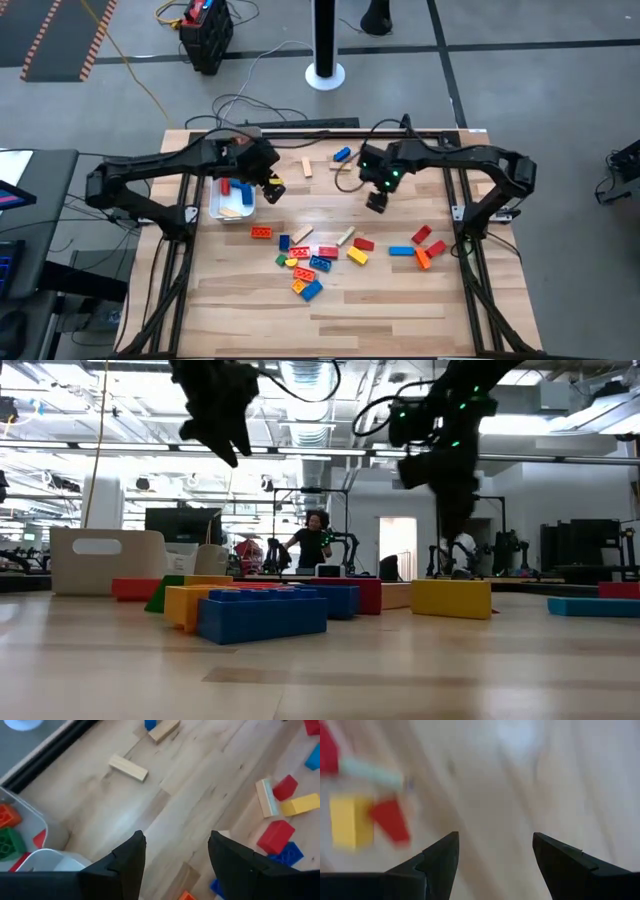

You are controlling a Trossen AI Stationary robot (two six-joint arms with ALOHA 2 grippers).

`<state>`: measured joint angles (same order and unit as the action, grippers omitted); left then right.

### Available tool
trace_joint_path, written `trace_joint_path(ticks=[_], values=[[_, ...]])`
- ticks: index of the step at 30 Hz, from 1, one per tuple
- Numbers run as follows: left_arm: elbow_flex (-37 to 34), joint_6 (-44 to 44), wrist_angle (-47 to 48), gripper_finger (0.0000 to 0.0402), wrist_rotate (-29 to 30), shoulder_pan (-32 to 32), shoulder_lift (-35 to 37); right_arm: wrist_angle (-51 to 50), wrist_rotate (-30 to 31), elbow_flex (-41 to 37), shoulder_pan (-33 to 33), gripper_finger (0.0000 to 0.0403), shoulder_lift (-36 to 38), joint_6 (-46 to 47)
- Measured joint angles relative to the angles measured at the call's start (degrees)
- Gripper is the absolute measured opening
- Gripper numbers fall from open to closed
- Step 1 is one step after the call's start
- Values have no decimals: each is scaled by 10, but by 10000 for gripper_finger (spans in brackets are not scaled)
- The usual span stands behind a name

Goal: Sort blocks by size
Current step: Put the large red wooden block into the white bin

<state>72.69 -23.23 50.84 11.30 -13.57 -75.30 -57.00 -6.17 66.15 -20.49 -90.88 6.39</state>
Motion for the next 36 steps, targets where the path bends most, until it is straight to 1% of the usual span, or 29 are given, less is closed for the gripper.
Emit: trace_joint_path(ticks=[3, 6, 8, 11, 15, 24, 26, 30, 36], values=[[0, 0, 1, 206, 28, 12, 5, -80, -2, -6, 7, 281, 12, 24], [0, 4, -6, 206, 34, 14, 5, -136, -41, -33, 6, 281, 21, 79], [0, 9, -14, 206, 34, 14, 4, -153, -66, -67, 9, 281, 27, 109], [0, 16, -30, 206, 34, 14, 3, -151, -91, -116, 21, 281, 41, 141], [0, 24, -45, 206, 34, 14, 3, -128, -96, -155, 54, 281, 56, 172], [0, 31, -37, 206, 33, 14, 3, -81, -100, -185, 130, 280, 57, 229], [0, 39, -38, 206, 33, 14, 3, -71, -91, -188, 148, 278, 55, 241], [0, 55, -40, 206, 43, 14, 3, -42, -72, -194, 172, 258, 53, 273], [0, 73, -40, 206, 51, 6, 3, -20, -56, -218, 180, 191, 53, 315]])
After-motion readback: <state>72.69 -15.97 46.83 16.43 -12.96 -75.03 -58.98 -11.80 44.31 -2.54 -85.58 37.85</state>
